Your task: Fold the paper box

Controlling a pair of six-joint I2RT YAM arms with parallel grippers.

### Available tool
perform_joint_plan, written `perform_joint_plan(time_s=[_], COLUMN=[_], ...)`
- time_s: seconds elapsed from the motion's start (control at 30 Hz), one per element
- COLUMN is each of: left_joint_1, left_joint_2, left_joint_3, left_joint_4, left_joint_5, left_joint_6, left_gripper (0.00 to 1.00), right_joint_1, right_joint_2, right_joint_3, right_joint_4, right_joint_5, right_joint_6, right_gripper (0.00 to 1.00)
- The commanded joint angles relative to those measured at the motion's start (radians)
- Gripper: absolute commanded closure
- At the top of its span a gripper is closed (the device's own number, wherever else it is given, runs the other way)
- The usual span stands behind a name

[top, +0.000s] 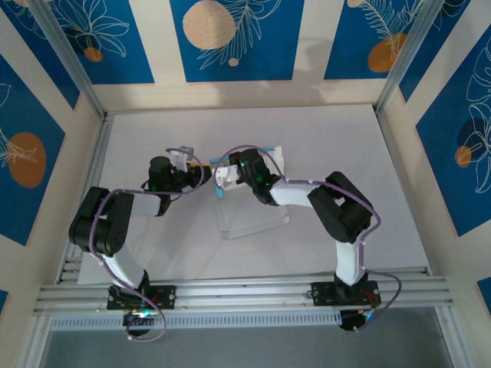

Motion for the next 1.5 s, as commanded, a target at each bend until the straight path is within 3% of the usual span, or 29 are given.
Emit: perform_joint_plan(time_s=[0.0,0.77,1.0,1.13,1.33,1.47], left_joint_1=[-0.015,-0.073,-0.083,-0.092,-0.098,-0.099], left_joint_2=[-0.012,0.01,0.039,0.058,0.082,0.092], left_joint_3=[-0.028,-0.072,-0.077,-0.093,-0.128,-0.128], left_joint_4=[0.059,0.094,0.128,0.204,0.389,0.427], left_joint_5=[0.021,-0.004,-0.043,-0.055,-0.049,-0.031], left_joint_6=[0.005,0.062,0.085,0.082,0.038,0.027], left_gripper=[0.54,0.52,0.59,0.64,0.59,0.62], right_joint_1=[0.016,0.014,0.025,0.033,0.036,0.037], right_joint_2=[-0.008,-0.03,-0.033,-0.039,-0.041,-0.043], right_joint_3=[0.019,0.042,0.028,0.023,0.043,0.045], right_joint_4=[0.001,-0.007,-0.006,-0.01,-0.053,-0.052], right_joint_5=[-0.012,0.002,0.008,0.009,0.01,0.01], right_joint_6=[0.033,0.071,0.075,0.089,0.119,0.122], right_gripper=[1.0,1.0,1.0,1.0,1.0,1.0])
